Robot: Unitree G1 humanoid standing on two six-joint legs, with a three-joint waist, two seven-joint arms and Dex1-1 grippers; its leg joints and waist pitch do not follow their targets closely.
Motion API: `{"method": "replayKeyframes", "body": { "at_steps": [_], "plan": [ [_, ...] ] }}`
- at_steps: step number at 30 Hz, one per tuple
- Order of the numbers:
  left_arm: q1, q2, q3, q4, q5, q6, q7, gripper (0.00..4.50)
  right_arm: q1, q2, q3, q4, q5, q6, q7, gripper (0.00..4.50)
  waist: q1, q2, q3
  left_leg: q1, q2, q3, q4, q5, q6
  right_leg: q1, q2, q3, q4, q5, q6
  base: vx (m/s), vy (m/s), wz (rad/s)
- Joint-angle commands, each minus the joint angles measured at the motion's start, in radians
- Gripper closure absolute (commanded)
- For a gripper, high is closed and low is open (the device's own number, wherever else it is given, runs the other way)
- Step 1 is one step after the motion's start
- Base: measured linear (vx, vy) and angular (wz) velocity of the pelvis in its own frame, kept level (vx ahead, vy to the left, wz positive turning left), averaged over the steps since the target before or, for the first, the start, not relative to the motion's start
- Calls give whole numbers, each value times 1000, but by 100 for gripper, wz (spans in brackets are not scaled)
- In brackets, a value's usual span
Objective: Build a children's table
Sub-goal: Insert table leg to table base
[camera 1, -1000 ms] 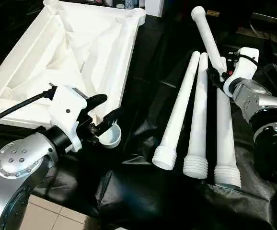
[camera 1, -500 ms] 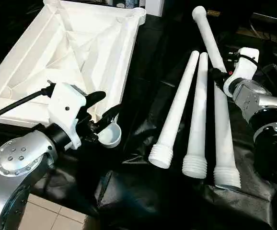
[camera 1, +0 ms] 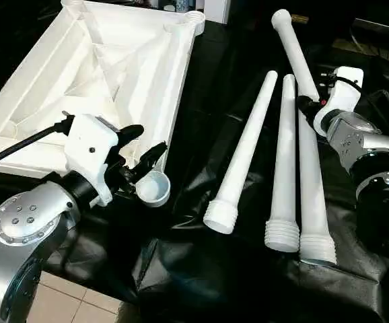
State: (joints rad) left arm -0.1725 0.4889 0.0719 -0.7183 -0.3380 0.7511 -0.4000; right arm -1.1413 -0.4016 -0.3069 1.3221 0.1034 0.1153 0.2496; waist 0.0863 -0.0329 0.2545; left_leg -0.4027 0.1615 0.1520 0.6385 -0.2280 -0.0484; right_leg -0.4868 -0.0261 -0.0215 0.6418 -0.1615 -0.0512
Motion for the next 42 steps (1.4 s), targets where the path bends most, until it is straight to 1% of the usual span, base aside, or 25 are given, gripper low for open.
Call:
{"method": "replayKeyframes", "body": {
  "at_steps": [1,6,8,9,15,17,18,19,20,21,22,23,25,26,27,28,29,30,31,33,37,39,40,41,42],
  "plan": [
    [-10,-1,-17,10,12,-20,7,184,-22,-14,-9,15,-4,-19,8,323,3,-7,-110,16,41,-1,-51,149,238,90,-92,43,-39,-3,-357,0,0,0],
    [-38,8,-61,57,53,-47,7,147,-30,-30,-18,-2,14,-36,56,323,4,-12,-129,16,40,0,-46,144,223,96,-91,42,-34,-5,-353,0,0,0],
    [-55,11,-94,80,80,-74,3,125,-26,-42,-26,-15,28,-40,79,323,3,-20,-143,16,39,1,-43,156,225,101,-91,41,-29,13,-350,0,0,0],
    [-65,8,-112,96,98,-93,6,115,-22,-48,-30,-23,35,-41,96,323,7,-15,-150,20,39,3,-41,164,226,98,-89,40,-27,22,-350,0,0,0],
    [-197,-31,-177,273,245,-247,90,68,48,-105,-28,-162,81,-2,276,323,13,-11,-186,10,37,2,-23,171,227,109,-86,37,-20,58,-355,0,0,0],
    [-261,-38,-213,366,298,-351,90,59,115,-128,-23,-318,127,74,381,323,23,-12,-193,8,35,1,-20,161,220,113,-85,37,-25,33,-322,0,0,0],
    [-261,-38,-213,366,298,-351,90,59,115,-128,-23,-318,127,74,381,323,28,-11,-196,11,38,2,-19,163,214,112,-86,38,-24,33,-312,0,0,0],
    [-294,-43,-234,410,316,-395,83,48,155,-133,-21,-417,160,134,424,323,26,-13,-201,6,40,-1,-22,166,203,113,-85,34,-24,22,-305,0,0,0],
    [-328,-44,-257,445,333,-419,72,35,197,-138,-11,-523,188,189,449,323,29,-12,-210,10,41,0,-22,144,189,112,-86,34,-27,-9,-290,0,0,0],
    [-349,-45,-271,467,344,-432,66,28,224,-141,-4,-587,204,222,463,323,34,-11,-207,11,41,0,-24,124,181,109,-86,34,-38,-42,-275,0,0,0],
    [-349,-45,-271,467,344,-432,66,20,224,-141,-4,-587,204,222,463,323,34,-14,-212,13,44,-1,-27,88,155,111,-89,33,-41,-100,-253,0,0,0],
    [-387,-41,-306,505,381,-450,62,9,257,-145,9,-679,232,274,482,323,29,-25,-213,10,42,0,-30,76,144,115,-88,31,-47,-129,-241,0,0,0],
    [-461,-44,-369,605,433,-540,23,0,327,-148,49,-872,287,378,505,323,40,-27,-215,22,43,2,-37,2,91,107,-90,30,-72,-292,-164,0,0,0],
    [-461,-44,-369,605,433,-540,23,0,327,-148,49,-872,287,378,505,323,43,-25,-215,24,42,2,-39,-13,82,104,-88,31,-79,-328,-139,0,0,0],
    [-535,-40,-437,729,543,-697,44,0,370,-142,76,-999,310,449,510,323,35,-40,-216,14,39,1,-45,-29,61,112,-84,26,-89,-381,-100,-50,-24,4],
    [-535,-40,-437,729,543,-697,44,0,370,-142,76,-999,310,449,510,323,44,-32,-219,27,42,-2,-49,-59,35,102,-89,26,-94,-451,-46,-50,-24,4],
    [-617,-27,-510,836,681,-832,100,0,401,-123,106,-1125,332,531,485,323,41,-41,-224,17,36,-5,-52,-52,21,112,-87,22,-100,-482,-5,-55,-17,1],
    [-645,-22,-533,863,725,-865,123,0,409,-115,117,-1168,341,561,475,323,47,-36,-226,24,40,-6,-55,-53,15,105,-87,24,-102,-486,18,-51,-15,1],
    [-674,-16,-554,889,768,-895,146,0,417,-106,128,-1211,349,593,464,323,44,-42,-233,20,40,-9,-59,-38,8,112,-87,20,-99,-459,39,-51,-15,1],
    [-706,-10,-573,912,809,-917,175,0,420,-100,148,-1242,347,608,461,323,39,-45,-237,17,45,-12,-63,-45,-15,111,-93,14,-95,-437,32,0,0,0],
    [-754,0,-621,960,888,-967,218,0,435,-78,173,-1331,391,673,444,323,36,-52,-234,28,40,-7,-61,-115,-30,97,-93,10,-113,-521,33,0,0,0],
    [-770,-7,-632,1017,918,-1028,222,0,456,-69,190,-1397,412,712,430,323,33,-48,-230,39,43,-10,-65,-159,-29,90,-97,0,-126,-559,35,0,0,0],
    [-771,-7,-633,1023,922,-1036,221,0,457,-66,189,-1401,415,717,427,323,32,-44,-235,39,47,-14,-69,-172,-33,97,-103,-6,-126,-554,31,0,0,0],
    [-780,-10,-638,1048,933,-1059,228,0,459,-62,187,-1418,418,735,420,323,28,-50,-239,28,50,-19,-74,-165,-35,111,-110,-17,-121,-520,28,0,0,0],
    [-787,-13,-641,1067,941,-1077,235,0,460,-59,186,-1430,420,749,415,323,31,-48,-241,27,53,-20,-76,-162,-38,112,-112,-18,-120,-504,27,0,0,0]
  ]
}}
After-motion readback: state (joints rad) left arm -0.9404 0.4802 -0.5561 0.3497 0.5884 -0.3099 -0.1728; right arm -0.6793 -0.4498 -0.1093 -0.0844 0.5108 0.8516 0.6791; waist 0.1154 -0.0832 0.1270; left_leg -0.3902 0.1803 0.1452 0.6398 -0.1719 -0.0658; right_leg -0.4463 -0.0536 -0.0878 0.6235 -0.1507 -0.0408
